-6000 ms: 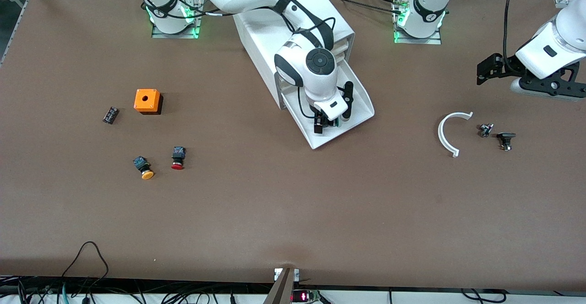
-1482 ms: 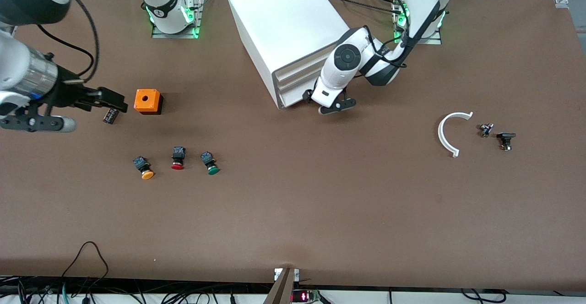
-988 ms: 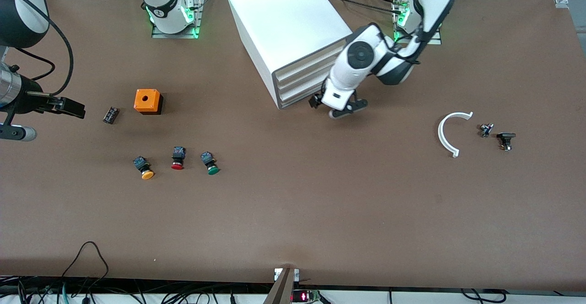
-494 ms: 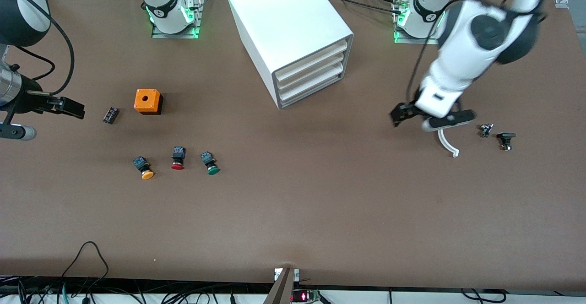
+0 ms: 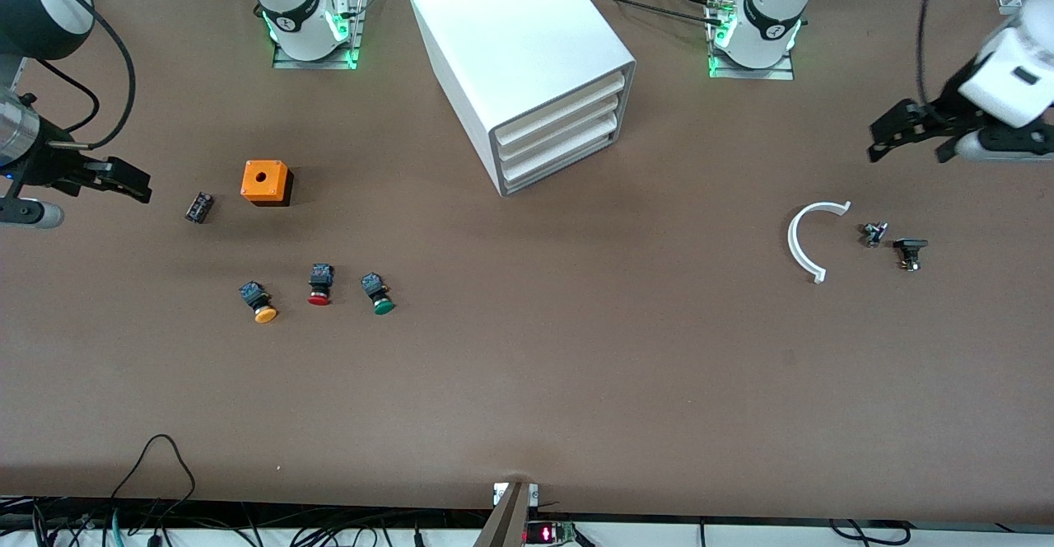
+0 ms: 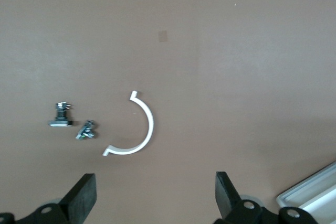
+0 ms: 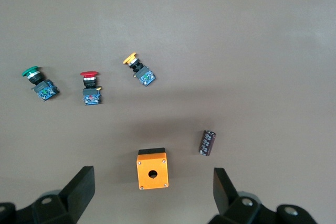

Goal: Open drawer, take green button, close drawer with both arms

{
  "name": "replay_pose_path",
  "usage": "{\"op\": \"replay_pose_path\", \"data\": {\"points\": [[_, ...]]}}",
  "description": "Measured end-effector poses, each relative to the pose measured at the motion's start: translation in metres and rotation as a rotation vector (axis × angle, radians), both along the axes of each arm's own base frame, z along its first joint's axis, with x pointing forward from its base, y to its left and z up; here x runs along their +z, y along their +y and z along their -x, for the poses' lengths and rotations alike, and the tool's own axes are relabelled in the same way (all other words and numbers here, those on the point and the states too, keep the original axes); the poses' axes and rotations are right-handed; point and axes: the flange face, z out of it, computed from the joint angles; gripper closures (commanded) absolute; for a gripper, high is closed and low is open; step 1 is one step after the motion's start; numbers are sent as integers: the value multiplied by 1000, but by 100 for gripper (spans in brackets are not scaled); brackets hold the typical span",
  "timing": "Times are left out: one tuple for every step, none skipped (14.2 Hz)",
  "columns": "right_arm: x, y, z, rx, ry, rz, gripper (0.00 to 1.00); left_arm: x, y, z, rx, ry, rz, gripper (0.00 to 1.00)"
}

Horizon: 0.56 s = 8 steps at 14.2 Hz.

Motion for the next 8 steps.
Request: {"op": "replay_pose_path", "data": {"points": [[0, -2, 0, 1, -1, -2, 0, -2, 5, 0, -24, 11, 1, 0], [-1, -2, 0, 1, -1, -2, 0, -5, 3, -1, -41, 22, 1, 0], [-1, -2, 0, 1, -1, -2, 0, -8, -2, -3, -54, 29, 0, 0], [-1, -2, 0, 1, -3, -3, 0, -10, -9, -6, -68, 41, 0, 0], [0, -1, -1, 0, -6, -8, 0, -11, -18, -8, -86, 53, -1, 0], [0, 0, -1, -2, -11, -19, 0, -10, -28, -10, -104, 61, -6, 0], [2, 1, -2, -3, -15, -30, 0, -10, -35, -11, -120, 65, -15, 0], [3, 2, -2, -4, -18, -36, 0, -9, -38, -11, -128, 67, -25, 0]]}}
